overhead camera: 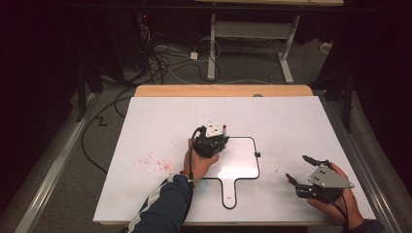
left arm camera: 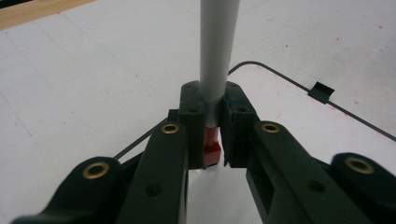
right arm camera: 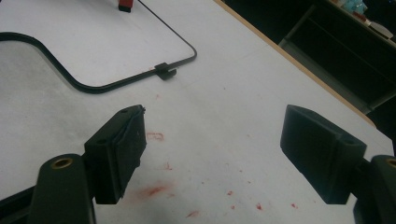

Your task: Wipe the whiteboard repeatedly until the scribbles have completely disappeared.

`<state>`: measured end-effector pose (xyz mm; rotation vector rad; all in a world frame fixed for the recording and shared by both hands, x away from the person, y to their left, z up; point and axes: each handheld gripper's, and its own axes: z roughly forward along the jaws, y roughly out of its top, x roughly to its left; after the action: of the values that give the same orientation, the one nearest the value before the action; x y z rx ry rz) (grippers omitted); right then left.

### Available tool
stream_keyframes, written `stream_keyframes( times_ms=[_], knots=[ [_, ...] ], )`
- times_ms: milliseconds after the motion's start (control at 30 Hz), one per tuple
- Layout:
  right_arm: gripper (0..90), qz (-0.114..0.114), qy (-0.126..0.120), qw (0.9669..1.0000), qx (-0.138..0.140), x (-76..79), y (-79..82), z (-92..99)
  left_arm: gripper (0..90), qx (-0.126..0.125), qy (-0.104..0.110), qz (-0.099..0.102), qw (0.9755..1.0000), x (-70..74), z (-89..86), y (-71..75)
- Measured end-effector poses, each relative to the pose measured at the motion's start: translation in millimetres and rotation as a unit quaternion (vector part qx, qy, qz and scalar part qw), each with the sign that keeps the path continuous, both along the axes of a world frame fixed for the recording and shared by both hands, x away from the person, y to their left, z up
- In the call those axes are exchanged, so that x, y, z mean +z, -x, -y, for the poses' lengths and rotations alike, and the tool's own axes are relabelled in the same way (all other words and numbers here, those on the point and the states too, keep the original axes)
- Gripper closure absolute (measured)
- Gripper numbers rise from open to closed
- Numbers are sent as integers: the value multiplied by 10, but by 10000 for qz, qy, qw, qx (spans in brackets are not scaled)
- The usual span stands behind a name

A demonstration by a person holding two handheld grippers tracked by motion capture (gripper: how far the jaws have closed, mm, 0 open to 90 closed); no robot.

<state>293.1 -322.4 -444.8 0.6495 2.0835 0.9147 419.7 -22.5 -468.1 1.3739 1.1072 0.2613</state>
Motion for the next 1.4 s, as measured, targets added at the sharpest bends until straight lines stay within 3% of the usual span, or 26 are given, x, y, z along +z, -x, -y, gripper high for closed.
stream_keyframes(
  times_ms=[167, 500, 633, 800, 900, 1167, 1400],
  knots=[
    [228, -10, -8, 10000, 4, 0, -3, -6, 791, -157, 50, 16, 9999, 4, 217, 18],
    [228, -20, -2, 10000, 5, -3, 0, 13, 791, -726, -24, 24, 9974, 28, 687, 176],
    [228, -15, 9, 10000, 17, -6, -2, 15, 791, -760, -78, 59, 9971, 31, 767, 157],
    [228, -17, 12, 10000, 25, -9, -2, 15, 791, -663, -163, 98, 9976, 33, 786, 25],
    [228, -40, 63, 10000, 43, -14, -2, 9, 791, -578, -286, 123, 9978, 40, 764, -59],
    [228, -38, 27, 10000, -10, -20, 2, 16, 790, -383, -56, 26, 9992, 18, 403, -56],
    [228, 13, 101, 9999, 29, -16, -1, -15, 790, -146, -73, 54, 9999, -2, 61, -55]
  ],
)
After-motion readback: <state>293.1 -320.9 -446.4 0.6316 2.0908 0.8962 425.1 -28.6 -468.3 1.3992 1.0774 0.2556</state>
